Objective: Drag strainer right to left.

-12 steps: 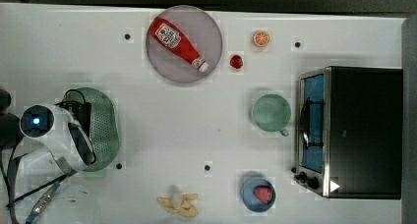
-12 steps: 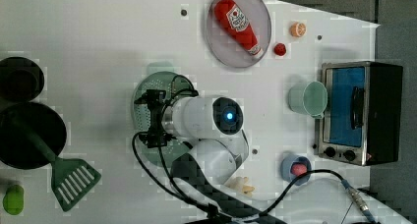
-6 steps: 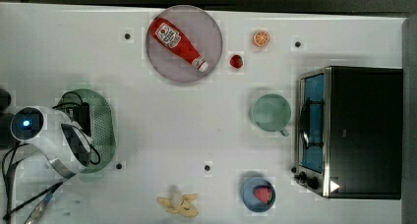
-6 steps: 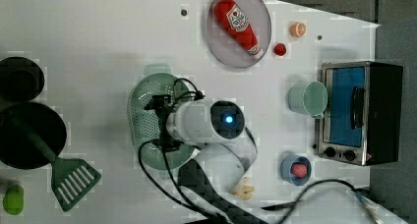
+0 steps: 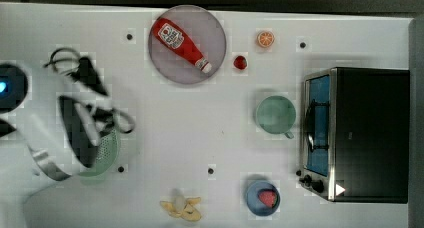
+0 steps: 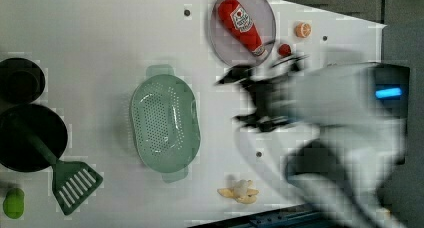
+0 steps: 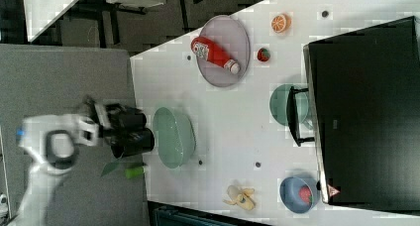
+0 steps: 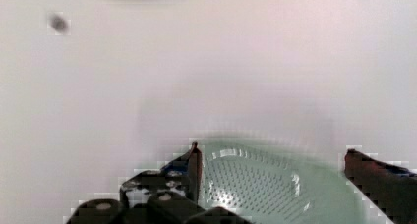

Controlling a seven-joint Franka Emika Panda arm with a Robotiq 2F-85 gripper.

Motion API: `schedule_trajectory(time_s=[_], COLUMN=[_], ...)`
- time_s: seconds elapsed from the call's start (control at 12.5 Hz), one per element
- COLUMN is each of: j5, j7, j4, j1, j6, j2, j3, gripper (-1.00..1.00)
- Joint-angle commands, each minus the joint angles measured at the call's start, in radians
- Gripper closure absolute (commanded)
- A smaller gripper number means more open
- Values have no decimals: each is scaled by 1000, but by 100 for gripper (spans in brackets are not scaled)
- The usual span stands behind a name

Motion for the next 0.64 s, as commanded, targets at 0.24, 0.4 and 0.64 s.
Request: schedule_trajectory(time_s=[0.24,0.4,0.64], j5=[-44,-89,-170], j7=[-629,-732,-756], j4=[67,70,71], j1=[-116,-119,-119], j6=[-258,-288,-309], j2=[-226,-277,-295], j3=[-314,-389,-414], gripper=[-100,-100,-100])
